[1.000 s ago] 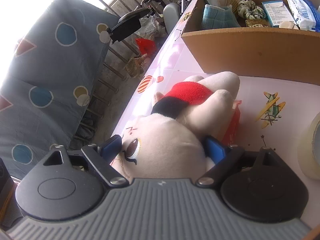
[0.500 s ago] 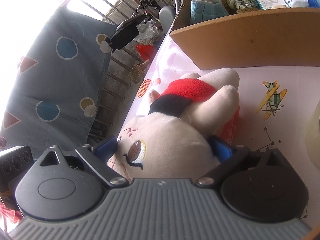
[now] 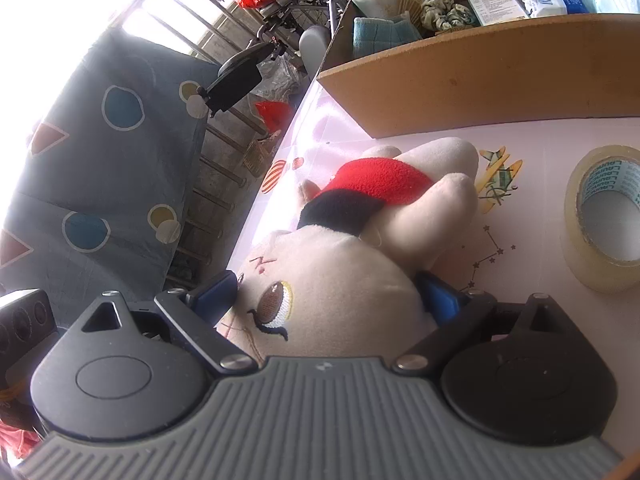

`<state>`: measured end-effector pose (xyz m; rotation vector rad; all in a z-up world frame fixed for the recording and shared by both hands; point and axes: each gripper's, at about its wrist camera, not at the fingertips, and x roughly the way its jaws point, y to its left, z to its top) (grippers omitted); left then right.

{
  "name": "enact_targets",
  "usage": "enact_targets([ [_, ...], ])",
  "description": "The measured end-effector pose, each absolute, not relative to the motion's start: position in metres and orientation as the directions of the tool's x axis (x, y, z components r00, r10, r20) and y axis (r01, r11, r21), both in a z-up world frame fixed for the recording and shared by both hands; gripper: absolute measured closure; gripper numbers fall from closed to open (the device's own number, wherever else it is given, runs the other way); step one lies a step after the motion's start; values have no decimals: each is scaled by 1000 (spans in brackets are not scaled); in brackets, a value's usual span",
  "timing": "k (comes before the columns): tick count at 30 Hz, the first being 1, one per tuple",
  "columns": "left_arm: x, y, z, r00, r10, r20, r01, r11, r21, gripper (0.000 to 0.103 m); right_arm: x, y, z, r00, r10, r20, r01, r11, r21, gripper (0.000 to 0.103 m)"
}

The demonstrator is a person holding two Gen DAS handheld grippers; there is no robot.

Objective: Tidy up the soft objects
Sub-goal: 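Lift the plush cat toy with both tools and carry it over the box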

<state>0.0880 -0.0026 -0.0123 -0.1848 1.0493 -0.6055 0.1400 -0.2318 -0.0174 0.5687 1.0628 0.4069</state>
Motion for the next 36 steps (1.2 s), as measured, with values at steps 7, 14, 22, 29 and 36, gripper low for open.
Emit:
enact_targets([
  [7,76,-38,8,351,-586,-730,460,787,-410,0,108,-270,12,524,515,-679,-34,809,587,7],
  [14,74,-82,33,362,-635,-683,549,737,-394,0,89,-309,49,622,435,-651,-22,841,541,7],
  [22,103,-120,69,405,-683,-608,625,692,-362,0,117,-355,97,707,380,-597,-49,868,494,7],
  [29,153,-147,84,423,-673,-607,619,704,-350,0,180,-397,103,678,416,-605,-12,830,558,7],
  [36,223,-169,73,371,-642,-671,533,739,-412,0,277,-438,67,505,523,-687,114,748,653,7],
])
